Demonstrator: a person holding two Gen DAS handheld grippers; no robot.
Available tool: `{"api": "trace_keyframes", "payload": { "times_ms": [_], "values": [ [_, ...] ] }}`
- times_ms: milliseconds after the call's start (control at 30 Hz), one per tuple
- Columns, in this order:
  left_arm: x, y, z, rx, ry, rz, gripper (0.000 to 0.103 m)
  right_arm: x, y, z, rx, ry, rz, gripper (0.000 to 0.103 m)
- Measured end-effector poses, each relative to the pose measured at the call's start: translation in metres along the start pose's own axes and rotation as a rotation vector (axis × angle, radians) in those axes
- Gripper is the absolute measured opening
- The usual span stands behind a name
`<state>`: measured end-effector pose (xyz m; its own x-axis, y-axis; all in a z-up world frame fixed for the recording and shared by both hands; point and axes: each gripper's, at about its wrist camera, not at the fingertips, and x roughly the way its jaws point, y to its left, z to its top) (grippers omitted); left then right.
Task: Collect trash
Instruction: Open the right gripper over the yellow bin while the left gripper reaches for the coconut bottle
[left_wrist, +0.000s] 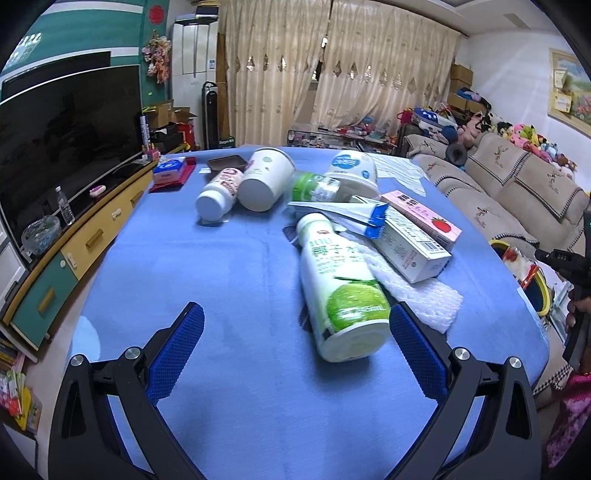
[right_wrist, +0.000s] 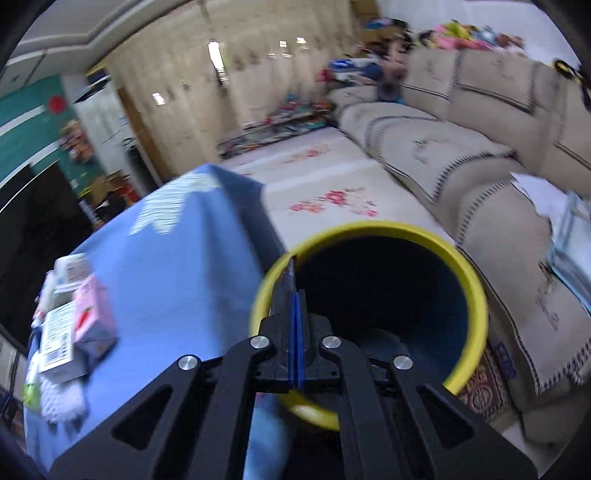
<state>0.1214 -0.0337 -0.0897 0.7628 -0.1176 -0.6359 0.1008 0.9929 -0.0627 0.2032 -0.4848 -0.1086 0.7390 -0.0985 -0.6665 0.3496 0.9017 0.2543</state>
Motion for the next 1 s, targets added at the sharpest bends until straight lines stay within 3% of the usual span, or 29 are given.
{"api": "trace_keyframes", "payload": {
  "times_ms": [133,333,467,767,1000],
  "values": [
    [0.006,-0.01,0.003,0.011,0.007,-0.013,0.099,0.012,-0.028,0.002,0.063,0.003,-0.043,0.001],
    [0.015,-0.016,0.006,0.022,0.025,-0.009,0.099,0.012,-0.034,0.0,0.103,-0.01,-0.052,0.008],
    [0.027,-0.022,0.009,0.032,0.061,0.003,0.099,-0.001,-0.025,-0.005,0.086,-0.02,-0.033,0.029],
    [0.077,-0.028,0.035,0.041,0.157,0.088,0.099,-0.007,-0.008,-0.01,0.055,-0.009,0.011,0.034],
    [0.111,-0.022,0.043,0.014,0.273,0.098,0.089,-0.003,-0.011,-0.012,0.059,0.012,0.023,0.037]
  ]
}}
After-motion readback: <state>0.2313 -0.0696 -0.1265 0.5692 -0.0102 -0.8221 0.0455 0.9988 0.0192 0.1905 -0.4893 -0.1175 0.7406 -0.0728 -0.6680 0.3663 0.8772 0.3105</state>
